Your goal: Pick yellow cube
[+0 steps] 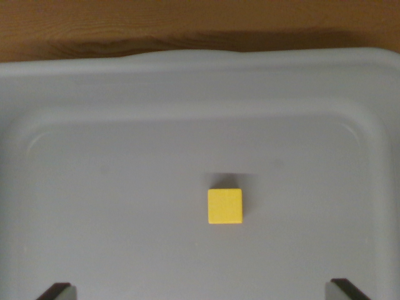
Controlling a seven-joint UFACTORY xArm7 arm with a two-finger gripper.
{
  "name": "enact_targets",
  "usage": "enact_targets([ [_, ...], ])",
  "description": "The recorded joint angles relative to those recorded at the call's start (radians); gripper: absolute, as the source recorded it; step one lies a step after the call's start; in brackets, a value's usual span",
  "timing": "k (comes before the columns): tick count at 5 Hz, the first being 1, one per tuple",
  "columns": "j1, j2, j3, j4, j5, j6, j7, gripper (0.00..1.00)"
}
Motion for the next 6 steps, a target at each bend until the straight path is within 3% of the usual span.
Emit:
enact_targets([
  [5,-0.0003,0.003,0.000,-0.003,0.0006,-0.005,-0.001,0.00],
  [6,-0.0011,0.011,0.000,-0.010,0.0022,-0.017,-0.005,0.00],
])
